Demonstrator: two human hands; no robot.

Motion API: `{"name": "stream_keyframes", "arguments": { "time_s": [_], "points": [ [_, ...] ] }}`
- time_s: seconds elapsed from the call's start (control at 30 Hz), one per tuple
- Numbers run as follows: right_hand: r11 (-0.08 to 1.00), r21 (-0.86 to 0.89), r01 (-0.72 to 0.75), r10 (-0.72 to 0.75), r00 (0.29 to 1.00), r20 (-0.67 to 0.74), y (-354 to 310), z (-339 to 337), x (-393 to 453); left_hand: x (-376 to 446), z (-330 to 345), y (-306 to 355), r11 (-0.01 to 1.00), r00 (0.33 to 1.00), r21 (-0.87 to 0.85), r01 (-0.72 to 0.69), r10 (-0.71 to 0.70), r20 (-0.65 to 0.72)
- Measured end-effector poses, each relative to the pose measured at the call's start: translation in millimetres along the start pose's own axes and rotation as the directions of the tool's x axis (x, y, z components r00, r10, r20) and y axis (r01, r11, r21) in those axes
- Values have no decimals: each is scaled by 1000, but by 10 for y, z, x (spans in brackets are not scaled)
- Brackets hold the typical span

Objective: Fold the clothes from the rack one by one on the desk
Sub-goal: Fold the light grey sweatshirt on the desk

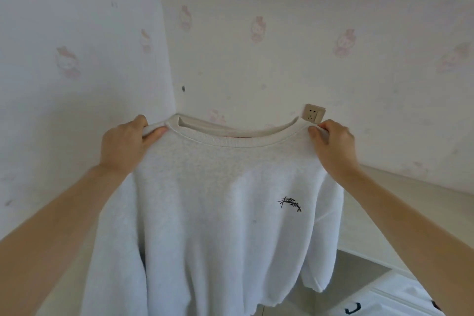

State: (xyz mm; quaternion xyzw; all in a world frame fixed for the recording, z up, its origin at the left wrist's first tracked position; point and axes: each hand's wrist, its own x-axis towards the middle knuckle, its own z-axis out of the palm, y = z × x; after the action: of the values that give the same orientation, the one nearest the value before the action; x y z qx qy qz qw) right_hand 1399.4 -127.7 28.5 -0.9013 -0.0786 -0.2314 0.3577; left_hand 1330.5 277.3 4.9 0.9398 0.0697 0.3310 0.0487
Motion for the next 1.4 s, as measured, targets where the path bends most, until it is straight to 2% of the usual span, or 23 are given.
{"name": "stream_keyframes", "arguments": {
  "time_s": [0.13,0.3,0.57,0.67,0.77,0.97,1.07,1.2,1.3,1.4],
  "points": [
    [996,-47,81,-80,996,30,168,494,583,425,538,-140,999,999,36,31,-32,6],
    [992,-33,125,-122,991,62,448,1128,1274,988,1244,-438,996,998,61,-57,59,-25],
    [960,-171,223,-185,959,215,768,2310,2206,1841,2472,-950,982,985,114,-152,141,97],
    [865,-295,406,-308,893,327,891,2786,2518,2037,2876,-1141,982,978,129,-137,113,175],
    [749,-388,537,-364,823,437,1082,3285,2740,2127,3280,-1350,983,973,151,-108,74,220],
    [570,-505,648,-362,750,554,1534,4223,2729,2023,4108,-1502,952,929,254,-168,67,364],
    [451,-558,696,-417,717,558,1707,4551,2738,1988,4486,-1591,945,934,280,-169,63,352],
    [360,-562,745,-450,666,595,1900,4913,2713,1866,4891,-1607,925,916,363,-111,-47,398],
    [383,-510,771,-416,636,650,2018,5090,2645,1711,5088,-1517,912,847,407,-47,-180,501],
    [505,-427,750,-345,629,697,2070,5121,2628,1593,5133,-1386,898,768,439,-3,-279,576]
  ]
}}
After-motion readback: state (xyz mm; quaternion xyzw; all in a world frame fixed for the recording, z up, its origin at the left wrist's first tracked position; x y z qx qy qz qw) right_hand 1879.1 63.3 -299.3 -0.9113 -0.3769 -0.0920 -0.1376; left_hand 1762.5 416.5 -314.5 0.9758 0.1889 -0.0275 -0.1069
